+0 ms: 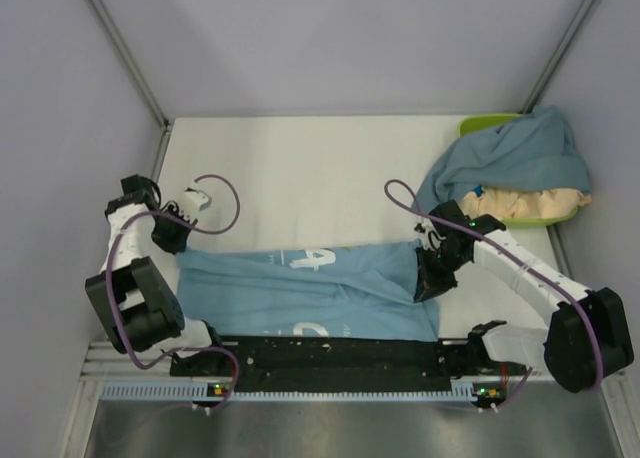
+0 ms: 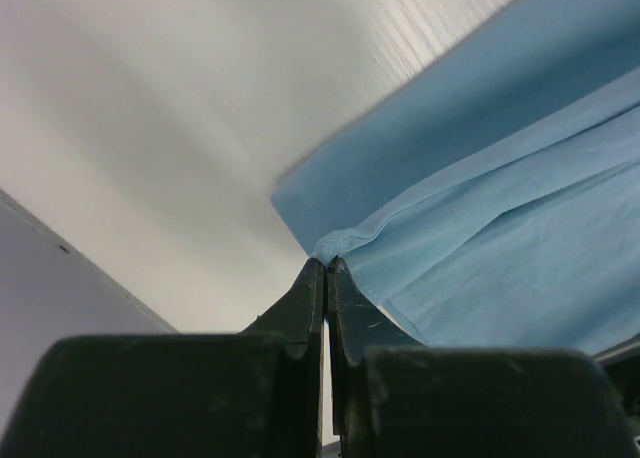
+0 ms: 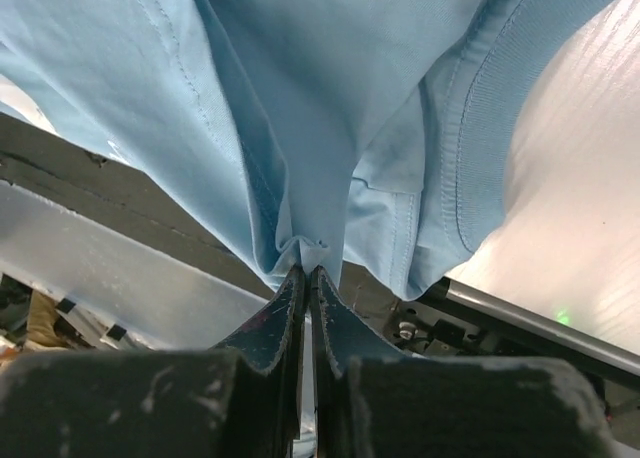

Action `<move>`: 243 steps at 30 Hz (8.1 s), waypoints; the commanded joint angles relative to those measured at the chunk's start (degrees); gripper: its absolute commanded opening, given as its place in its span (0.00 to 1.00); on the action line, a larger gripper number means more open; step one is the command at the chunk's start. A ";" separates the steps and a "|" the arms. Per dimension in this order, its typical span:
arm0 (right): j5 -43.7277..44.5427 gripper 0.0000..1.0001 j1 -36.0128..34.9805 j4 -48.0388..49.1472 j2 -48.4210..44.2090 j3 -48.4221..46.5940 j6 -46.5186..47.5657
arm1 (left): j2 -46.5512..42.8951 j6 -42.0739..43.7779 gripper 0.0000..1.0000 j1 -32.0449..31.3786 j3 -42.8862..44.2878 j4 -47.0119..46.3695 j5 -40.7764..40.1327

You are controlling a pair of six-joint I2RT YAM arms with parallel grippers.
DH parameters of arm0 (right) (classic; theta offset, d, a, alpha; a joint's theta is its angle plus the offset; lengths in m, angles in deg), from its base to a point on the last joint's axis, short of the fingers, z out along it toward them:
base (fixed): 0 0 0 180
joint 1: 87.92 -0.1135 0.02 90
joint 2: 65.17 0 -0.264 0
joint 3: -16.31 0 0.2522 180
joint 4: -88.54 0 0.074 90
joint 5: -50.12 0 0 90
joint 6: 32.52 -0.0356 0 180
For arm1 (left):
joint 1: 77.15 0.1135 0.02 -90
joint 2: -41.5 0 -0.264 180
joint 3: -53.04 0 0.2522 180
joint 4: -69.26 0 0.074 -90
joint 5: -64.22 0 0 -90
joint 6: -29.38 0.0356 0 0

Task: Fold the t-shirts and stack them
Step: Fold the other side of the tshirt into a rectangle, then rotate the tshirt 90 degrees

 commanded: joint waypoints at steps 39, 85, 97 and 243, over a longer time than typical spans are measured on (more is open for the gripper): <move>1.48 0.54 -1.28 -2.72 -2.51 -16.07 2.02 | -3.91 12.68 0.55 3.22 11.23 18.11 -2.21; -7.35 0.00 -19.12 19.55 15.60 -14.40 13.97 | -5.85 -6.40 0.32 -14.89 1.21 4.95 5.80; 3.32 0.13 -8.68 23.50 19.30 -16.35 3.08 | -4.17 -21.68 0.43 -33.23 2.88 -4.89 20.11; -12.05 0.00 13.66 34.48 90.54 -104.10 -11.94 | -6.90 -14.75 0.54 -21.72 -8.80 -0.25 18.65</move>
